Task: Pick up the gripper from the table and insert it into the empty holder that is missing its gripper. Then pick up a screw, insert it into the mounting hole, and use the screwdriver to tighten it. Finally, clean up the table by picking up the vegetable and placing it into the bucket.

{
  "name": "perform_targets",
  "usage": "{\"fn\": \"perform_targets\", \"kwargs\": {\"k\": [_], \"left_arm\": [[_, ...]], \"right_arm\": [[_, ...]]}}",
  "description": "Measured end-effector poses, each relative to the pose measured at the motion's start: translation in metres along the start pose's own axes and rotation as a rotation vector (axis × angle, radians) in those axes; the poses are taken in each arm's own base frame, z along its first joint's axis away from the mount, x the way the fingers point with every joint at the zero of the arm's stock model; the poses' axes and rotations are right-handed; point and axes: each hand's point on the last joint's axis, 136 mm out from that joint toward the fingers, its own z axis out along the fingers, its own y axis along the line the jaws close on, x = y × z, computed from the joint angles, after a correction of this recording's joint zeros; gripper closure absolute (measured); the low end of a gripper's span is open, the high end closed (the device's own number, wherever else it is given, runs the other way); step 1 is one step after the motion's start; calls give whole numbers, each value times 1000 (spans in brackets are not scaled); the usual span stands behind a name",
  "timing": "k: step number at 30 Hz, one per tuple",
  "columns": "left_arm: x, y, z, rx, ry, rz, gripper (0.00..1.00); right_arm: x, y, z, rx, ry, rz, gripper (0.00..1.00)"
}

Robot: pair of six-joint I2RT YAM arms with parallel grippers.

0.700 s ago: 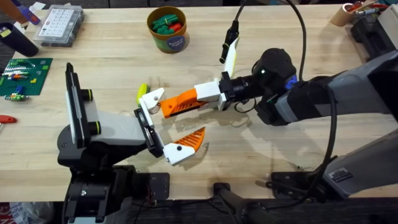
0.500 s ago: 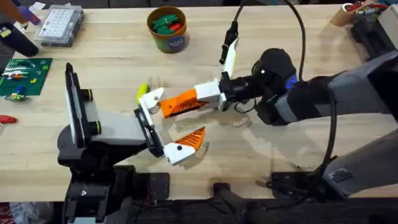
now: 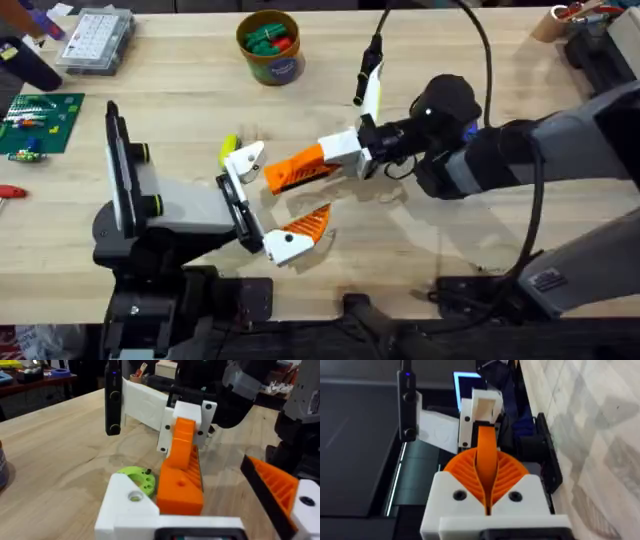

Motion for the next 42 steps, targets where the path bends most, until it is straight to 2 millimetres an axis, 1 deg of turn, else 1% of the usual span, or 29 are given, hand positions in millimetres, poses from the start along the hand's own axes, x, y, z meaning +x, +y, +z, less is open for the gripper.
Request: {"fn": "perform_targets", "kwargs": {"k": [4, 10, 18, 42], "left_arm": [[0, -1, 0, 3, 2, -3, 14], [1, -1, 0, 8, 2, -4, 14], [1, -1, 0, 8, 2, -4, 15], [1, -2, 0, 12, 3, -5, 14]], "right_arm": [[3, 2, 0, -2, 26, 8, 983], [0, 8, 2, -9, 36, -6, 983], [0, 8, 2, -8, 36, 19, 983], [-9, 5, 2, -3, -11, 33, 983]]}}
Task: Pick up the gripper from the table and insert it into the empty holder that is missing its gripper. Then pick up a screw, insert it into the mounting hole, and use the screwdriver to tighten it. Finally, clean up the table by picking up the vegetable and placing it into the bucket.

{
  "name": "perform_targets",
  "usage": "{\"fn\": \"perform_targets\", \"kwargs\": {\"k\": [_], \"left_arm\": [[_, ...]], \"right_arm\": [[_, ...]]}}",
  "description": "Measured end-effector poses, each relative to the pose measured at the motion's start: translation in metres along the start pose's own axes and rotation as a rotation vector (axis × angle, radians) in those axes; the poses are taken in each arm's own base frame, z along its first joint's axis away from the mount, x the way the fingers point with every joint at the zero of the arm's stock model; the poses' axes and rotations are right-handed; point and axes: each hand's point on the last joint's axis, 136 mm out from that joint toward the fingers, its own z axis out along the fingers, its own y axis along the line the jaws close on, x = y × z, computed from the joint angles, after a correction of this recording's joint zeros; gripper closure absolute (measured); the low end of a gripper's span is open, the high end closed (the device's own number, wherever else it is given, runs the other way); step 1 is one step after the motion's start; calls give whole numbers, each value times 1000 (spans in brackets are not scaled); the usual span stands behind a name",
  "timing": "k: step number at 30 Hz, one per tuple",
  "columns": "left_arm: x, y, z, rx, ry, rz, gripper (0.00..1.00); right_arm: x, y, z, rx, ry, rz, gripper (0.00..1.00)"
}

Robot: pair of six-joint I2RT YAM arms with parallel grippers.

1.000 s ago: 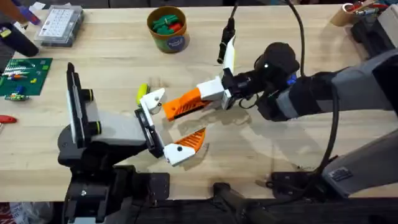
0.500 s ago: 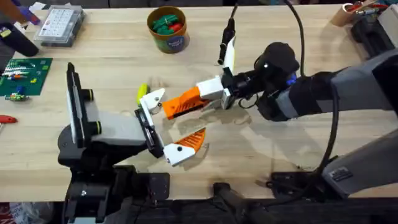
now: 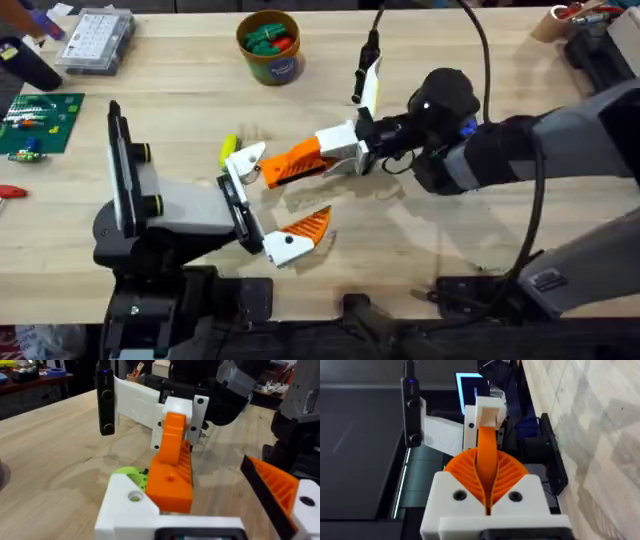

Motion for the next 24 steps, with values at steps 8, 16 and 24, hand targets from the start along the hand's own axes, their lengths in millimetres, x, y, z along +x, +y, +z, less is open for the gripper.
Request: {"fn": "perform_targets", "kwargs": {"k": [8, 16, 24], "left_arm": [[0, 0, 0, 1, 0, 0, 14], [0, 0, 0, 2, 0, 0, 14], [0, 0, 0, 3, 1, -10, 13]], "right_arm": [[-1, 0, 0, 0, -8, -3, 983], [2, 0, 5, -1, 0, -2, 983], [0, -5, 6, 12, -5, 31, 983]]}}
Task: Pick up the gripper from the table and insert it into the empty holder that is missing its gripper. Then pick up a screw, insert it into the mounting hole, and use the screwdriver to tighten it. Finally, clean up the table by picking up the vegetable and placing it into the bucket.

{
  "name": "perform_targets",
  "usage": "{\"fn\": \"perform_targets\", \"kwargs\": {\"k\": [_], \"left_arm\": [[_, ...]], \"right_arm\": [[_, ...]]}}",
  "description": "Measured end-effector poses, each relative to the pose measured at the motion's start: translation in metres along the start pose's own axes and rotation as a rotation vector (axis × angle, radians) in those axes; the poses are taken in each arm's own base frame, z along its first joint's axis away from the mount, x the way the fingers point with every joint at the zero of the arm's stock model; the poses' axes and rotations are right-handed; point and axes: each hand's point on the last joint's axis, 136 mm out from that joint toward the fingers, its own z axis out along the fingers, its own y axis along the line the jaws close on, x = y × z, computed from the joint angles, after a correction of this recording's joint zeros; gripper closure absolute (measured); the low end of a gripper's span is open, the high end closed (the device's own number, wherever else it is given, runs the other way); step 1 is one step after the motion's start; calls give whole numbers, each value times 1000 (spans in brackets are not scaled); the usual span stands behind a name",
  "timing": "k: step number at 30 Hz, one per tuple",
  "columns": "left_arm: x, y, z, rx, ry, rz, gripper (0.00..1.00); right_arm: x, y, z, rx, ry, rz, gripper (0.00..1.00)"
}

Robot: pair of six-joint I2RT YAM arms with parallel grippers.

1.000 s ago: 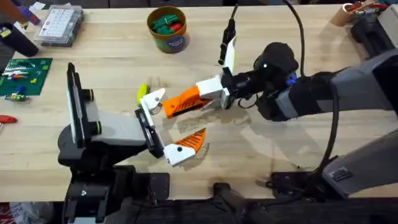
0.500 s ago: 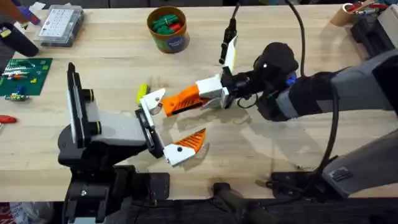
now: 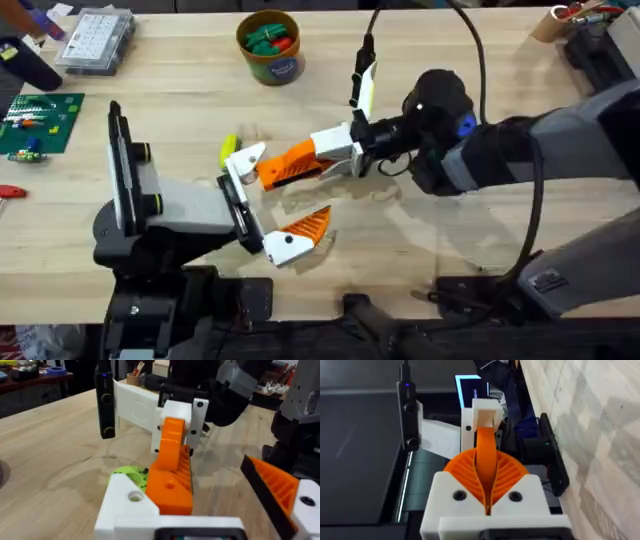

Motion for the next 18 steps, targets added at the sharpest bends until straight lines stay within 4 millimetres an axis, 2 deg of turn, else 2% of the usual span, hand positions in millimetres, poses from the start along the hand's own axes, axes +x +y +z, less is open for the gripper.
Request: {"fn": "perform_targets", "kwargs": {"k": [18], "left_arm": [[0, 0, 0, 0, 0, -2, 14]], "right_arm": [[-2, 1, 0, -3, -12, -6, 983]]}}
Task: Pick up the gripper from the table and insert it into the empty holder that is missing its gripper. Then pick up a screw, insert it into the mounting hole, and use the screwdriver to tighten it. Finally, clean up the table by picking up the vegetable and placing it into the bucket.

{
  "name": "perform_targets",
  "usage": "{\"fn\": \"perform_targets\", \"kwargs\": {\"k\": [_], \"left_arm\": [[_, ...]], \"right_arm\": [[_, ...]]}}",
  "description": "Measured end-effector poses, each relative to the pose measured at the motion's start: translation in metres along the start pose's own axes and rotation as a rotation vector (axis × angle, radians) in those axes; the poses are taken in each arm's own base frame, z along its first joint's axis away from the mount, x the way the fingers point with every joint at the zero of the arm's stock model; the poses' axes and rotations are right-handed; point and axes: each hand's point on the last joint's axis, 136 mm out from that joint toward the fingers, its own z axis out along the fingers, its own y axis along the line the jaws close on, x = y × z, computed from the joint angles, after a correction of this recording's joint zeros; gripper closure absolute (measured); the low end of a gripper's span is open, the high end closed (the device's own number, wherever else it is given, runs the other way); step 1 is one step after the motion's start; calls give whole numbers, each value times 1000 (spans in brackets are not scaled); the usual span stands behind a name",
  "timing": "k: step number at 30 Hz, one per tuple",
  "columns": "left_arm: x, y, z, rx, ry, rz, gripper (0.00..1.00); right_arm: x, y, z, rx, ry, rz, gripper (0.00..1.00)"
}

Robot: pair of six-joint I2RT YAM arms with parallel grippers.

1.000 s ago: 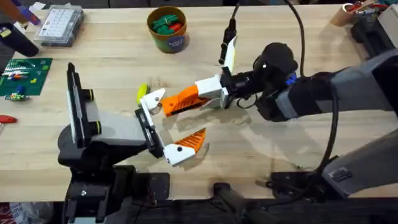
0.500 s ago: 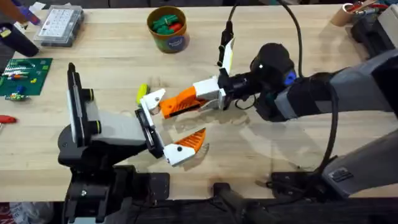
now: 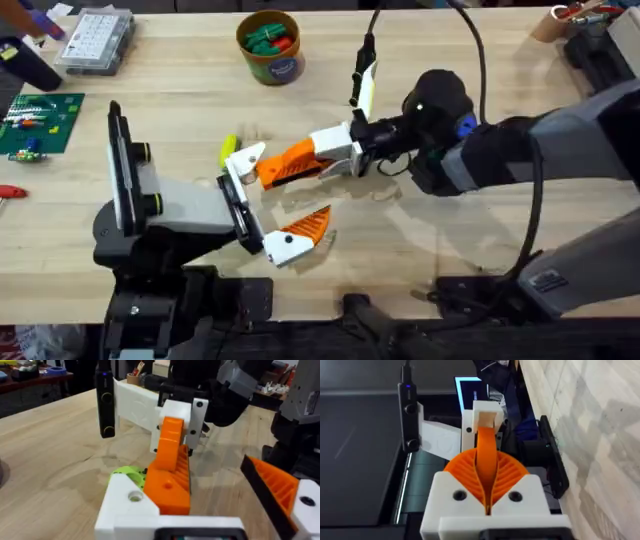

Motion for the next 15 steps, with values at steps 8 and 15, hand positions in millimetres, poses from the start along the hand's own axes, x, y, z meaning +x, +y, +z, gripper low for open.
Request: {"fn": "perform_targets", "kwargs": {"k": [8, 15], "left_arm": [[0, 0, 0, 0, 0, 0, 14], [0, 0, 0, -2, 0, 7, 14]], "right_arm": [[0, 0, 0, 0, 0, 22, 983], [-2, 5, 8, 0, 15, 24, 983]]}}
